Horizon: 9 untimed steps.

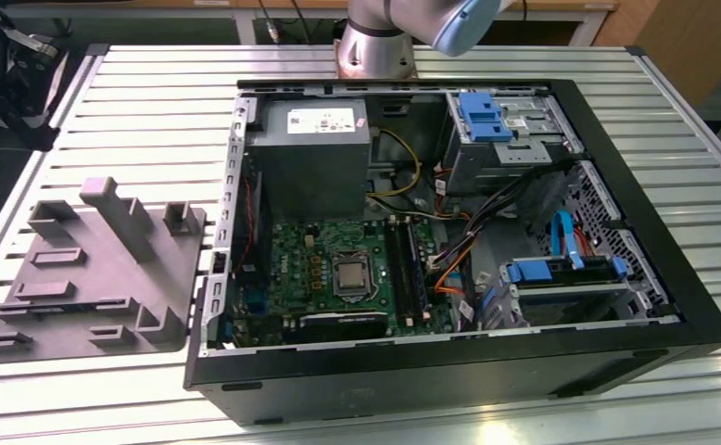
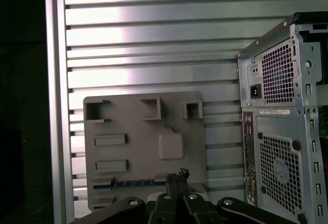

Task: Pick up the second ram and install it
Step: 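Reach for the second ram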

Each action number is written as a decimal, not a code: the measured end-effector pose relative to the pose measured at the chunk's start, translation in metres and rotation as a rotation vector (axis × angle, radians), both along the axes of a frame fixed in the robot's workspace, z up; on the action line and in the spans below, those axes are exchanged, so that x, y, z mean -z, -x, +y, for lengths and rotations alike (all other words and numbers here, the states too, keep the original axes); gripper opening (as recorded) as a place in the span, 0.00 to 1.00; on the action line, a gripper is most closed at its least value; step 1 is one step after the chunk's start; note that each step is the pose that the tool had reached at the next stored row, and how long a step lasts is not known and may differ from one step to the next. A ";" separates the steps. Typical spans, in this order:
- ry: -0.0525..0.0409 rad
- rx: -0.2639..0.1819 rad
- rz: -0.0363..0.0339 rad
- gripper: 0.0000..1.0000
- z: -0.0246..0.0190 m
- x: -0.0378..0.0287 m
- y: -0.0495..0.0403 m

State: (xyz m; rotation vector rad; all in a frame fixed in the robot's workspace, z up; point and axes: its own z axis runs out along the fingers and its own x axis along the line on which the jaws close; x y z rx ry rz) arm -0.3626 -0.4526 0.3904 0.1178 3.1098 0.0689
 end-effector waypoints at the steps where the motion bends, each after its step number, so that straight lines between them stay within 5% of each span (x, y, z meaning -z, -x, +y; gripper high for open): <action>1: 0.0000 0.000 0.0000 0.11 -0.0001 0.0000 0.0005; 9: -0.0001 0.000 -0.0001 0.11 -0.0004 0.0002 0.0047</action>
